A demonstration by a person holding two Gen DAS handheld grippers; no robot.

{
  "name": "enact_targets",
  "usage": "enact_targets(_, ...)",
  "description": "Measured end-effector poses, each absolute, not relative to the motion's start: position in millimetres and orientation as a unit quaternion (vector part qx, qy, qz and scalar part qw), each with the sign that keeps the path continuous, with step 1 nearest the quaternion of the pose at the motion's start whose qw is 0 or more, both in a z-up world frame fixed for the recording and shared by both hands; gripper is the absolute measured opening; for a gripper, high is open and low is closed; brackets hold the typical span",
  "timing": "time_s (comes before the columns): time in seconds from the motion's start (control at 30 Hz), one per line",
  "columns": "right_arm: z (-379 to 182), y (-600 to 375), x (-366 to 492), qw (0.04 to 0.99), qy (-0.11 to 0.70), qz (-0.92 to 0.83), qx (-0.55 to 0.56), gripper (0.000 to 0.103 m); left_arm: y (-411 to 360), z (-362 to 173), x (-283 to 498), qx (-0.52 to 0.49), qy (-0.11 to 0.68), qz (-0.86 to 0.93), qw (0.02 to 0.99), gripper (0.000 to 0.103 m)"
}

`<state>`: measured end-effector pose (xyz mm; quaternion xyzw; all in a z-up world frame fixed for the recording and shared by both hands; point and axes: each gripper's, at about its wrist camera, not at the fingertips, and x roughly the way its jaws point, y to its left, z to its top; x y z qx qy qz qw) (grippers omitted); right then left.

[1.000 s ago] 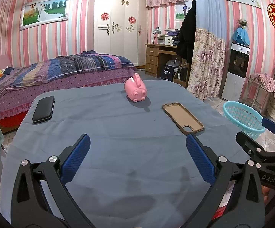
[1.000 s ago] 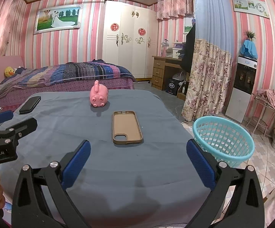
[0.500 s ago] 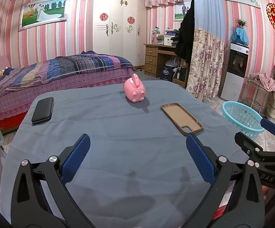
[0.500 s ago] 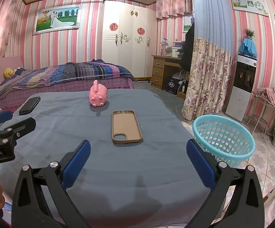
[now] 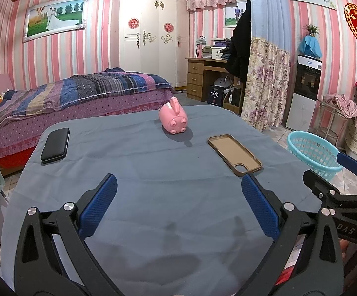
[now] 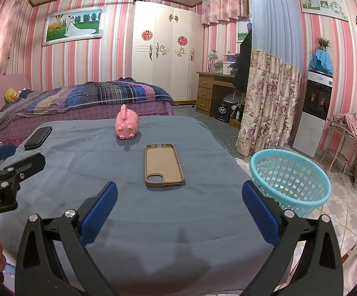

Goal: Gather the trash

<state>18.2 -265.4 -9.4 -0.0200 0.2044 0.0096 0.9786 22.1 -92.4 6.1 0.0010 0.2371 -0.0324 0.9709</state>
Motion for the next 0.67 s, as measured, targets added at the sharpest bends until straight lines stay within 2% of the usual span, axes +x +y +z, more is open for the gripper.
enact_targets(0.67,-6.9,-264.5,19.9,0.979,0.201,0.000,-0.022,0.099,-91.5,8.6,20.0,0.006,0.235,-0.039,0.971,0.098)
